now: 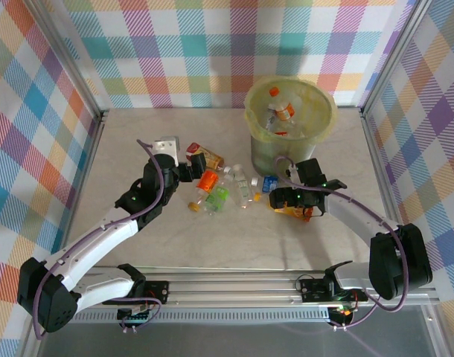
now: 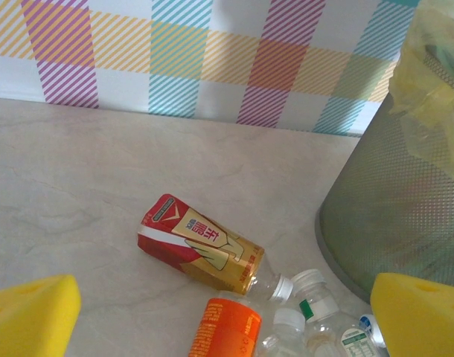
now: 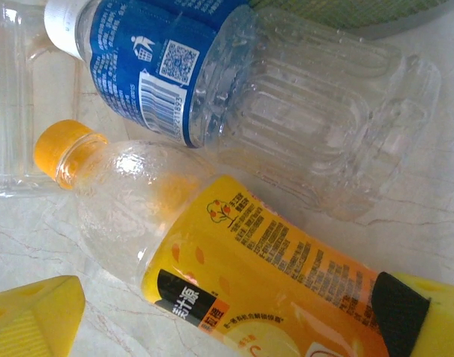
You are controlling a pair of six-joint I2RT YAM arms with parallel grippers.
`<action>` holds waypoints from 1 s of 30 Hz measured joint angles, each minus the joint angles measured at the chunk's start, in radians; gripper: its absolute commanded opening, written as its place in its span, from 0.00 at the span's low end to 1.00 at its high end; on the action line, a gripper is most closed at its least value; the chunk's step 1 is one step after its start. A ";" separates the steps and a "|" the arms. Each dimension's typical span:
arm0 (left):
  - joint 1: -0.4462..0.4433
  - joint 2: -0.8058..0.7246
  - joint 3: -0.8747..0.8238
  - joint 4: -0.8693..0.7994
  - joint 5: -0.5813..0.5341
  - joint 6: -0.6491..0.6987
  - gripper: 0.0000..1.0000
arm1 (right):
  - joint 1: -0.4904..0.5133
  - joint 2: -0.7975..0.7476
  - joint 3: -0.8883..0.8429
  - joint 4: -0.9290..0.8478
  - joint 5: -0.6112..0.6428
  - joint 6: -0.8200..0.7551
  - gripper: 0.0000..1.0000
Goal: Put the plastic bottles in the bin
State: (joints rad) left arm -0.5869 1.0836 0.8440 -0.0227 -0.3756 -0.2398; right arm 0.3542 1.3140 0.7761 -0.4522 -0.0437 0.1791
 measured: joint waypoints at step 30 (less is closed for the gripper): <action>0.002 -0.002 -0.005 -0.001 0.012 0.000 1.00 | 0.165 -0.015 -0.016 -0.110 -0.040 0.272 0.97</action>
State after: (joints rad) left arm -0.5846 1.0817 0.8391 -0.0235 -0.3637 -0.2401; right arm 0.5194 1.2987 0.7605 -0.5625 -0.0834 0.4511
